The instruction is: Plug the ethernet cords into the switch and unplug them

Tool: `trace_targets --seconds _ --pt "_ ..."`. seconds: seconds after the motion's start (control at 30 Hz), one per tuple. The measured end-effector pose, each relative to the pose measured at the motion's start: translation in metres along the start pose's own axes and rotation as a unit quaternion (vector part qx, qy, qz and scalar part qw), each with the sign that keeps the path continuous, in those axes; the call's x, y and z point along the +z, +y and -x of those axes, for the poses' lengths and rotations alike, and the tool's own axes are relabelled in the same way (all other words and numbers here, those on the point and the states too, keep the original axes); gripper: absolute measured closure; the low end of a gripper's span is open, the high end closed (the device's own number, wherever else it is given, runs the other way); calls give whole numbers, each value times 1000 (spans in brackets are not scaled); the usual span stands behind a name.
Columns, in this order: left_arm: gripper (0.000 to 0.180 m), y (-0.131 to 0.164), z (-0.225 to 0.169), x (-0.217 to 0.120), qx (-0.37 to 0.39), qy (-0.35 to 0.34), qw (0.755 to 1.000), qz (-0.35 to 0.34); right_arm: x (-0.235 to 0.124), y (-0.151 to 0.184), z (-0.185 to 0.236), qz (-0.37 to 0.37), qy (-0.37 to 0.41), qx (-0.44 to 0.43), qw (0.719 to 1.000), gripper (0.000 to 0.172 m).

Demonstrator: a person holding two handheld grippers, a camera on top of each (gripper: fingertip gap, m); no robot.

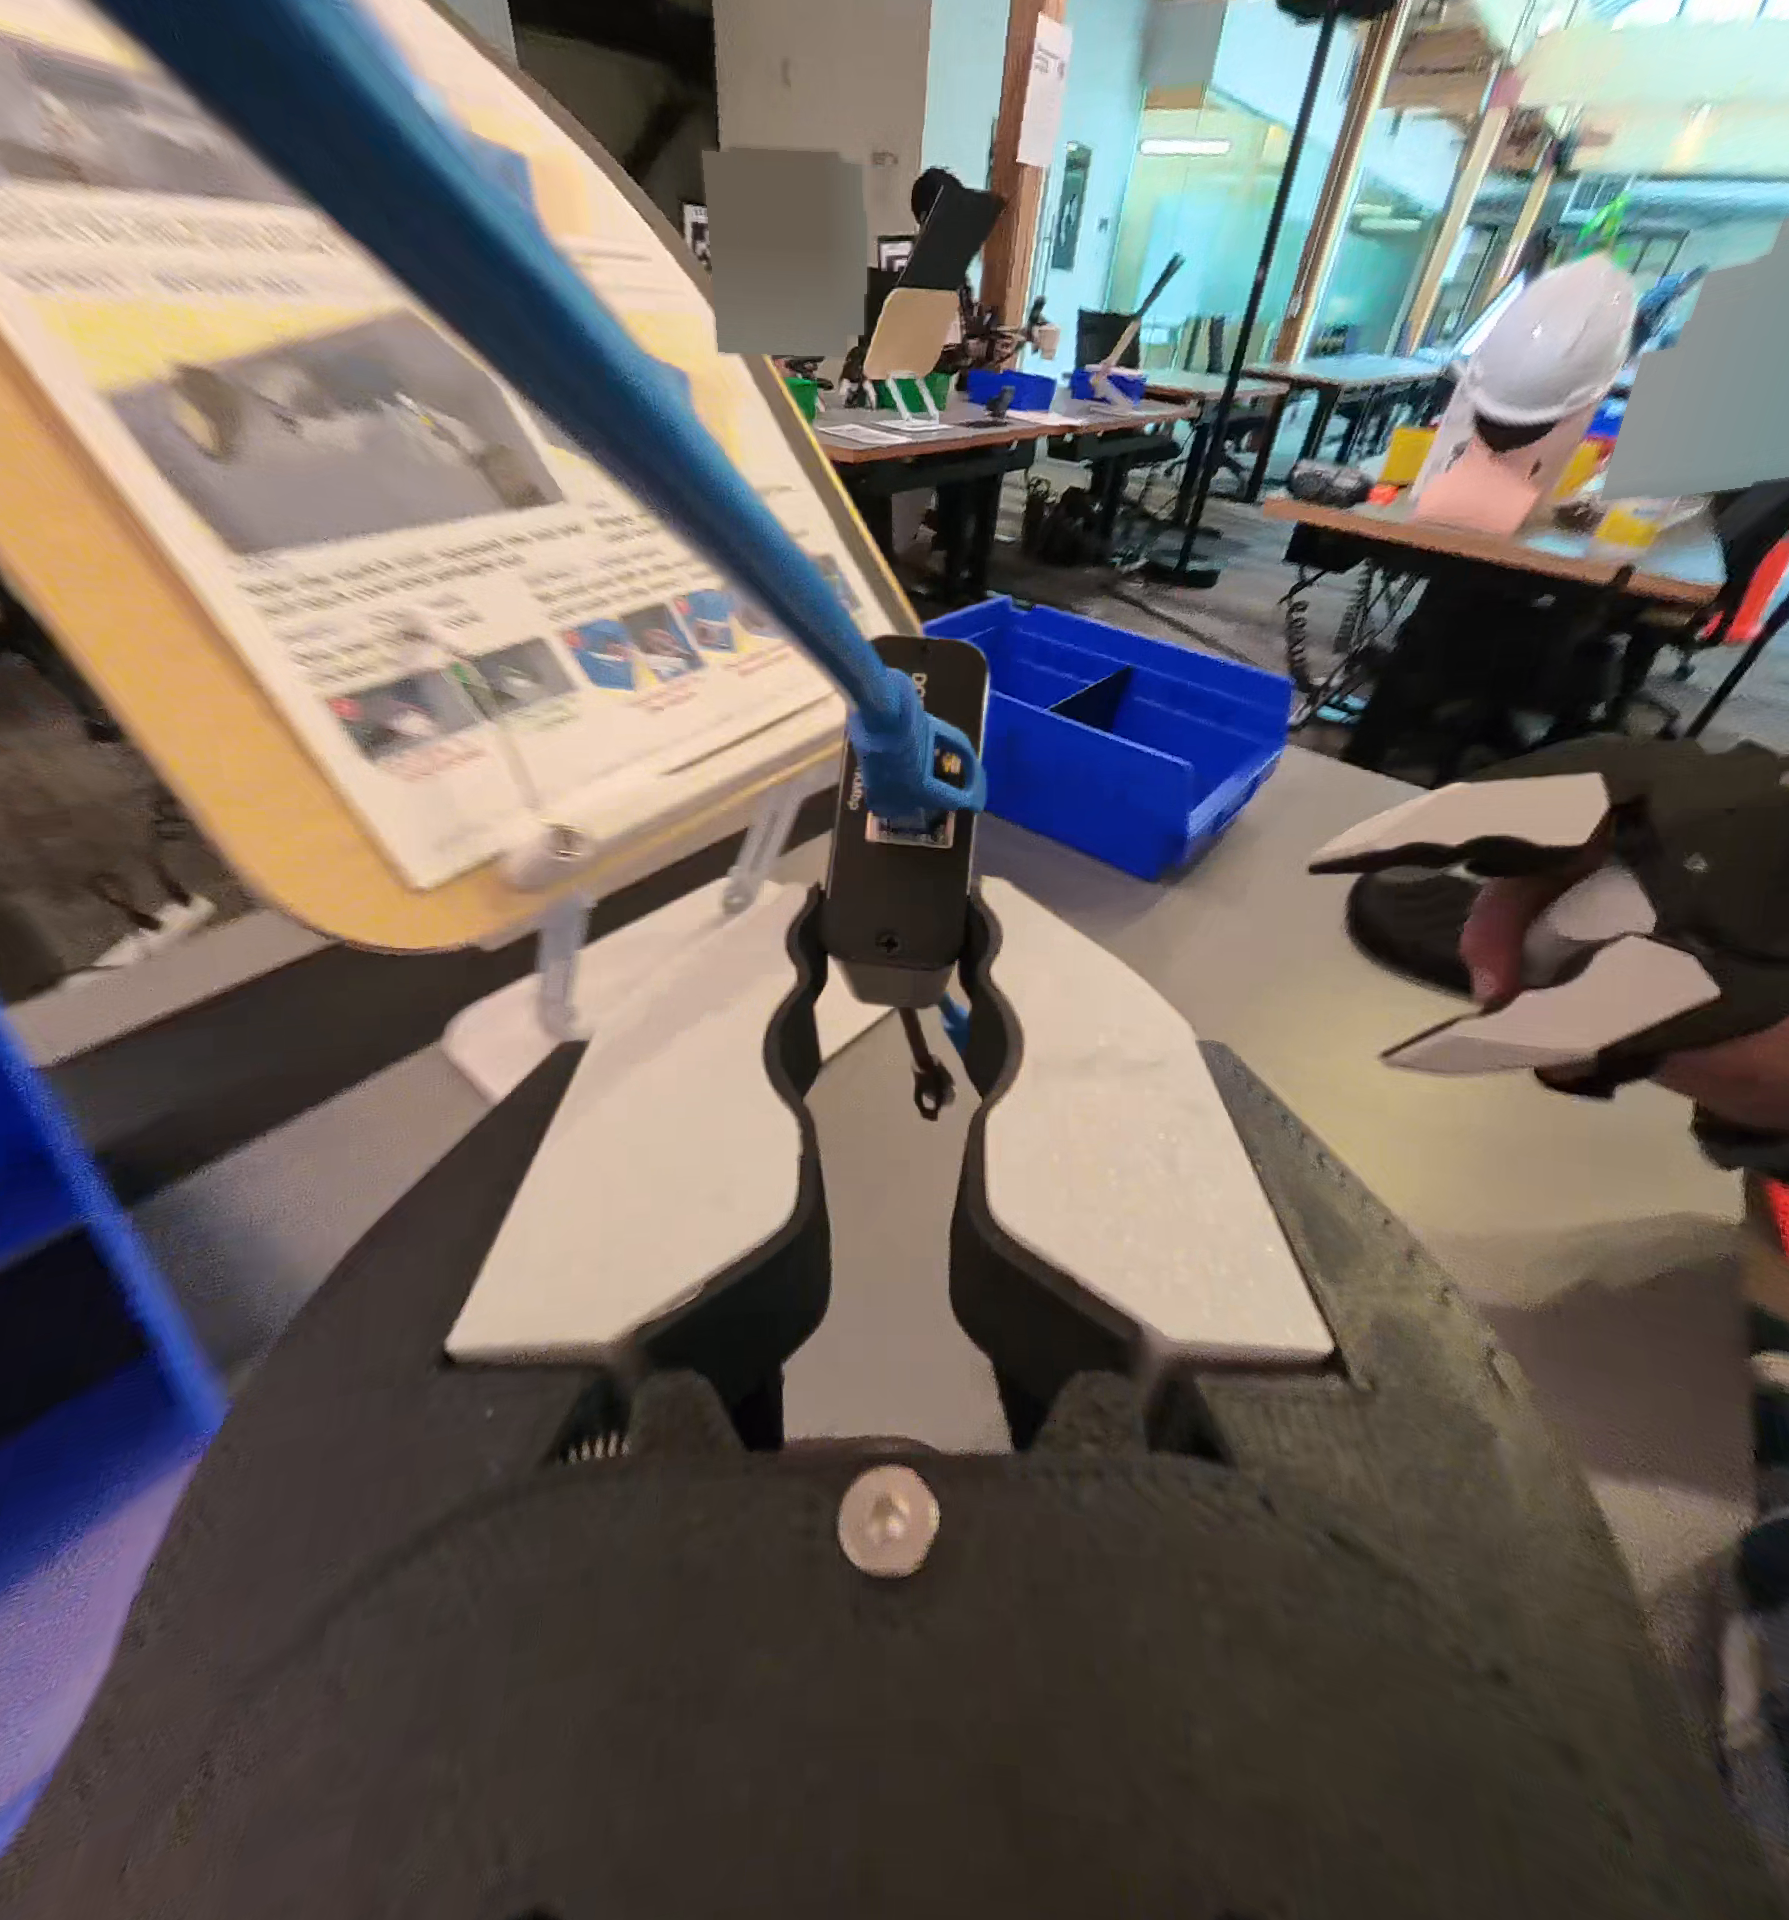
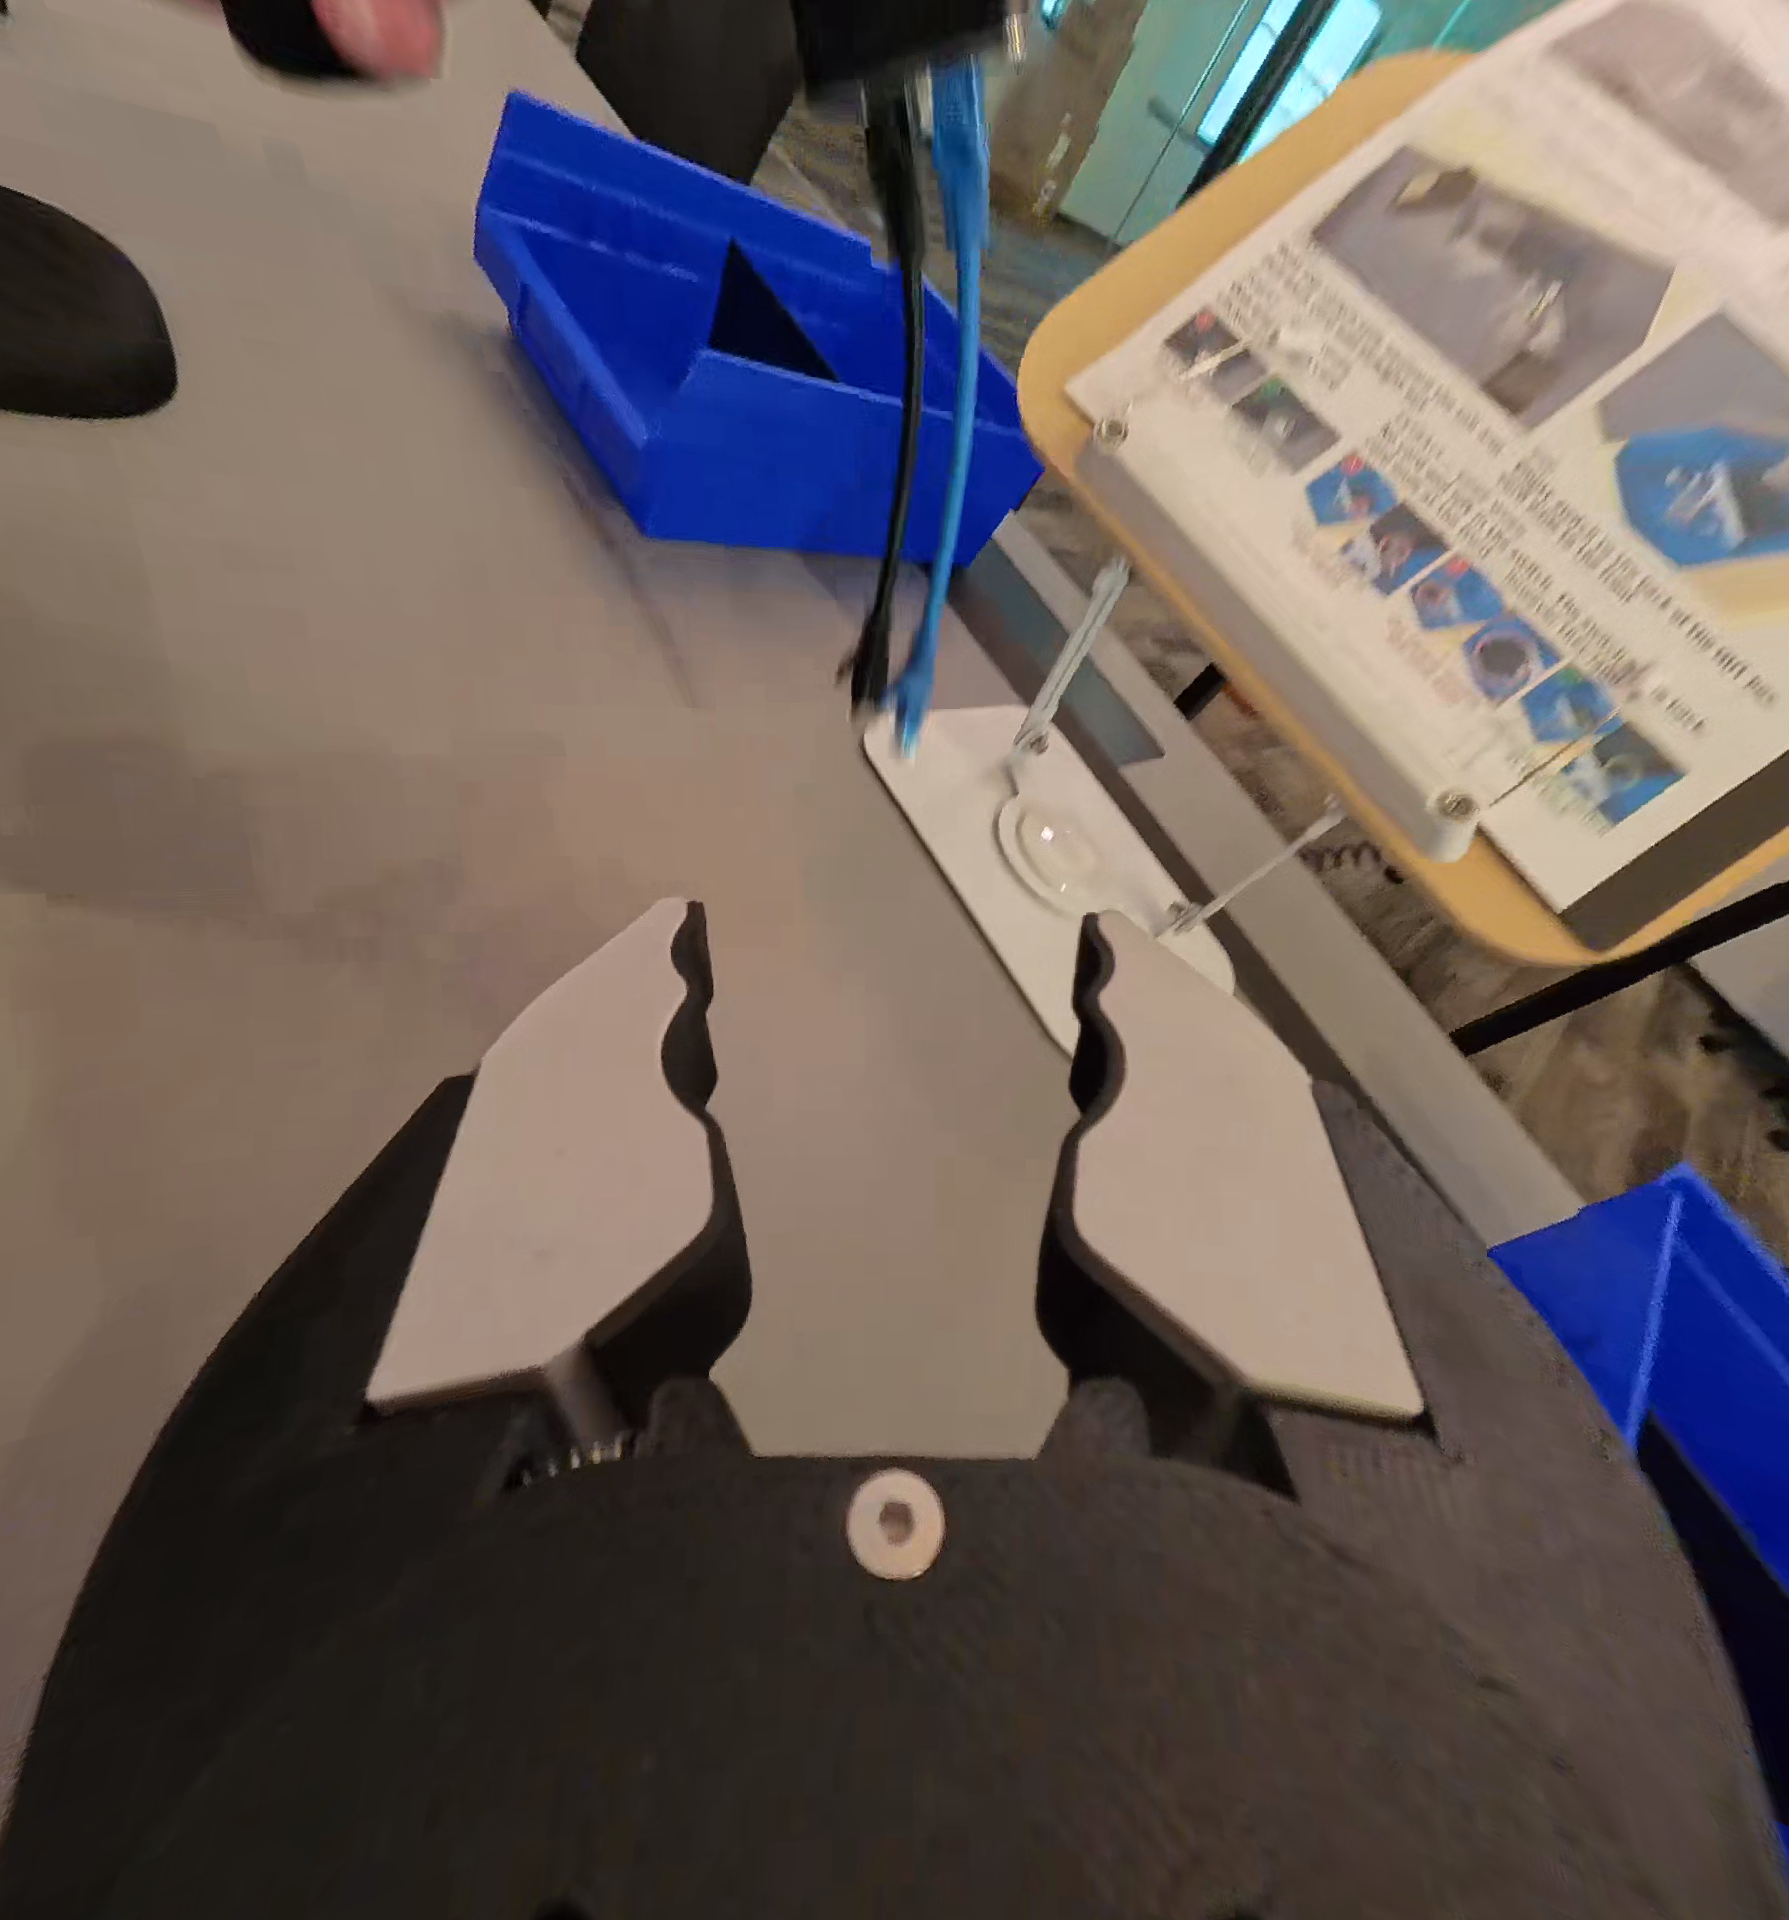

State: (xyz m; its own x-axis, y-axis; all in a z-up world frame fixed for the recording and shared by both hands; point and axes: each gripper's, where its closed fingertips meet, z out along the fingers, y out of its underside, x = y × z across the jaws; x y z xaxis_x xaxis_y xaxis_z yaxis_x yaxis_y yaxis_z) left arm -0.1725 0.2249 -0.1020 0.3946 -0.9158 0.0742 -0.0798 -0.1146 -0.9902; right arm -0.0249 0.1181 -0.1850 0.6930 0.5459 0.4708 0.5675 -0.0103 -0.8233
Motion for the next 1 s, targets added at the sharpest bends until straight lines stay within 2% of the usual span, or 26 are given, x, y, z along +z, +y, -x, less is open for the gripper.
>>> trace_targets --seconds 0.03,0.17,0.33,0.47,0.5,0.53,0.57,0.6,0.7,0.77,0.87,1.0 --pt "157 5 -10 11 -28 8 1000 -8 1 -4 0 0 6 -13 1000 103" --pt "157 32 -60 57 -112 68 991 -7 15 -3 -4 42 31 -49 997 78" --pt "157 51 -114 101 -167 123 978 4 32 15 -21 96 66 -61 991 58" --pt "157 65 -146 121 -198 156 967 24 32 26 -38 124 97 -88 984 57" --pt "157 67 -151 124 -205 161 965 29 31 29 -41 132 103 -98 981 60" --pt "157 70 -157 127 -211 169 962 33 30 34 -42 141 98 -103 980 71" --pt "157 75 -159 129 -219 166 961 39 28 41 -42 158 87 -102 978 88" --pt "157 78 -160 130 -233 171 957 34 27 46 -41 166 73 -101 978 92" --pt "157 83 -167 130 -244 191 950 39 23 53 -37 176 49 -106 977 93" --pt "156 84 -173 128 -249 211 945 36 20 55 -31 175 4 -100 979 94" --pt "140 80 -168 122 -243 215 946 21 15 65 -19 193 -96 -70 974 94" --pt "134 84 -164 105 -152 194 969 26 -1 69 -7 187 -248 28 950 94"
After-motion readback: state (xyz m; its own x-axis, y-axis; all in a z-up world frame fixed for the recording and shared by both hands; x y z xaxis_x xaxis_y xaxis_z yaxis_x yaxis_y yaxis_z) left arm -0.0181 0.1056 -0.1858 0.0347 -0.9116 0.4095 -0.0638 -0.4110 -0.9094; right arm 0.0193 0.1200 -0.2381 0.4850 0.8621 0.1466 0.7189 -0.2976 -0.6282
